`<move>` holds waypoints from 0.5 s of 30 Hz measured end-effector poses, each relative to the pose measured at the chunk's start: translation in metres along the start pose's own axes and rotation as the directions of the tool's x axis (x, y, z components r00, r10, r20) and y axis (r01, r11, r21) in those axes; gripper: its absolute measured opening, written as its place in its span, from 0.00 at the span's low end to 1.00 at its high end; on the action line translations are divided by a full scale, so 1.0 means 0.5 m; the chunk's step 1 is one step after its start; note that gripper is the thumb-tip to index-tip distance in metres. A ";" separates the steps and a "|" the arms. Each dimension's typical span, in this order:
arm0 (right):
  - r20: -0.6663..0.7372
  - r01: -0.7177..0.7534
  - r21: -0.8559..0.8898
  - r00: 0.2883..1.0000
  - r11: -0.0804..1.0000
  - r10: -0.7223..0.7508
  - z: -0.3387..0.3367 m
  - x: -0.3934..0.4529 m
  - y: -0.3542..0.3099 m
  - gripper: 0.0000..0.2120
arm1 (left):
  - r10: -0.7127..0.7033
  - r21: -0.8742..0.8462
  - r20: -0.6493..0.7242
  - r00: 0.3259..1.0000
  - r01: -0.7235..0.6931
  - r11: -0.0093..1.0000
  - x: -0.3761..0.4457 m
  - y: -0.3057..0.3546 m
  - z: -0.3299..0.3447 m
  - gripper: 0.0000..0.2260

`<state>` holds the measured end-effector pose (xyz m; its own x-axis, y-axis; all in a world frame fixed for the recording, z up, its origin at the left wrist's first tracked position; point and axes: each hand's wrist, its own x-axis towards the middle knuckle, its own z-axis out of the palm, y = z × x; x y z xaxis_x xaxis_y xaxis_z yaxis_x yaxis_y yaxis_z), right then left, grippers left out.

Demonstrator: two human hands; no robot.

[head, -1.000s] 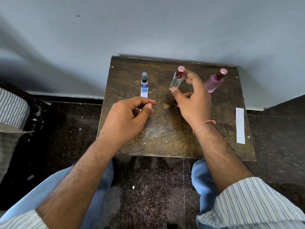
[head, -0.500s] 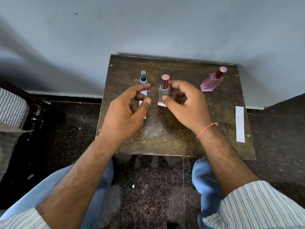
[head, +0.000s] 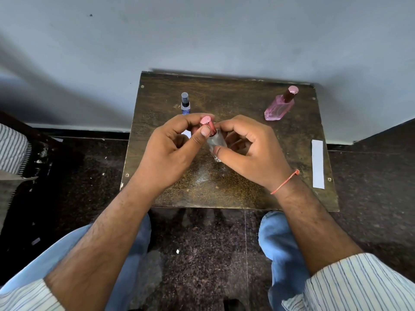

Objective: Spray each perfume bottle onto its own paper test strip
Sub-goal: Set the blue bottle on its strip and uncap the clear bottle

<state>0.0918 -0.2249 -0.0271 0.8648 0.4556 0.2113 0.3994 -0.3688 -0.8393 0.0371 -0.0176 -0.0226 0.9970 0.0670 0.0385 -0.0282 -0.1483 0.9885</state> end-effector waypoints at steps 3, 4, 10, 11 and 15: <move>-0.006 0.012 -0.052 1.000 0.999 -0.013 -0.011 -0.009 0.004 0.11 | -0.024 -0.094 -0.013 1.000 0.023 0.995 -0.001 0.009 0.010 0.08; -0.010 0.011 -0.067 1.000 0.998 -0.011 -0.015 -0.012 0.007 0.12 | -0.037 -0.115 -0.021 0.999 0.034 0.993 -0.001 0.012 0.011 0.08; -0.078 -0.052 -0.071 0.996 0.996 0.046 -0.048 -0.025 0.031 0.12 | -0.006 0.099 -0.005 1.000 0.007 0.995 -0.007 0.008 0.019 0.07; -0.097 -0.067 -0.063 0.993 0.996 0.061 -0.052 -0.027 0.034 0.12 | -0.001 0.155 0.022 1.000 -0.002 0.988 -0.010 0.006 0.021 0.07; -0.166 -0.133 -0.027 0.978 0.991 0.126 -0.066 -0.029 0.045 0.13 | 0.030 0.432 0.210 0.977 -0.121 0.894 -0.021 0.009 0.026 0.08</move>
<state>0.0983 -0.2665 -0.0327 0.9468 0.2644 0.1836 0.2891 -0.4474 -0.8463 0.0274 -0.0320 -0.0207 0.9886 -0.1463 0.0369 -0.1144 -0.5671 0.8157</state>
